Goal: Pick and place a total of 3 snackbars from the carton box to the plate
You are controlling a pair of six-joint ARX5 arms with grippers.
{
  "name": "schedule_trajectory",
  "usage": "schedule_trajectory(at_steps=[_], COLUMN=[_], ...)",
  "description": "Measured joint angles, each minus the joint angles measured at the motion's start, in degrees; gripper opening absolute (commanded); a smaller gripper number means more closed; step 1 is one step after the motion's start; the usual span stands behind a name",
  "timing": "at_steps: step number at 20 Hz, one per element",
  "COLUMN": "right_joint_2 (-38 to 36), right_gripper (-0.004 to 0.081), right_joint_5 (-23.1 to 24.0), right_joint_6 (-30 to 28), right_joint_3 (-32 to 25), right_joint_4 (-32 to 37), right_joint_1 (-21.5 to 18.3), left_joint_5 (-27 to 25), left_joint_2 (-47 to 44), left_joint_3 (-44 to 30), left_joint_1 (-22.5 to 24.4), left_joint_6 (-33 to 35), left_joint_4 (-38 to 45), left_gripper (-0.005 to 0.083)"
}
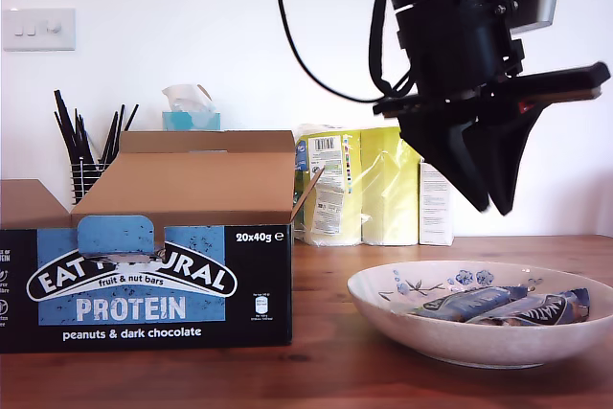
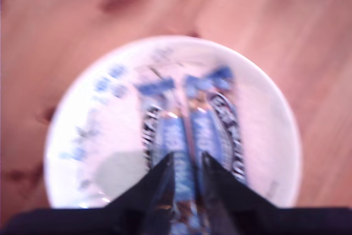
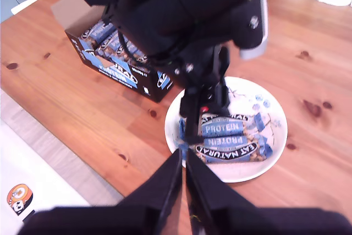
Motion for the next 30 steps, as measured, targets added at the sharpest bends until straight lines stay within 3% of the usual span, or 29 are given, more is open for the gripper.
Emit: schedule_trajectory(at_steps=[2,10,14,20,24,30], right_joint_2=[0.00,0.00,0.17,2.99,5.68,4.94], right_gripper=[-0.0013,-0.0013,-0.0013,-0.0013,-0.0013,-0.0013], right_joint_5=[0.02,-0.52,-2.58,-9.90,-10.86,-5.51], right_joint_6=[-1.14,-1.31,0.11,1.22,1.42,5.33], right_joint_3=[0.00,-2.16,-6.80,-7.15,-7.15,-7.15], right_joint_4=[1.22,9.40,13.70,18.32,19.06,18.12], right_joint_1=[0.00,0.00,0.00,0.17,3.19,10.27], left_joint_5=[3.58,4.28,4.52,4.55,4.35,4.28], left_joint_2=[-0.59,-16.63,-25.42,-39.95,-49.20,-48.61], left_joint_3=[0.00,-2.01,-14.58,-37.64,-42.21,-42.40], left_joint_1=[0.81,4.37,8.72,20.65,27.45,31.89], left_joint_6=[-1.18,-1.27,-1.29,-2.89,-3.06,-3.32], left_joint_4=[-0.72,3.39,7.76,11.78,10.25,7.26], left_gripper=[-0.0019,-0.0019,-0.0019,-0.0019,-0.0019,-0.0017])
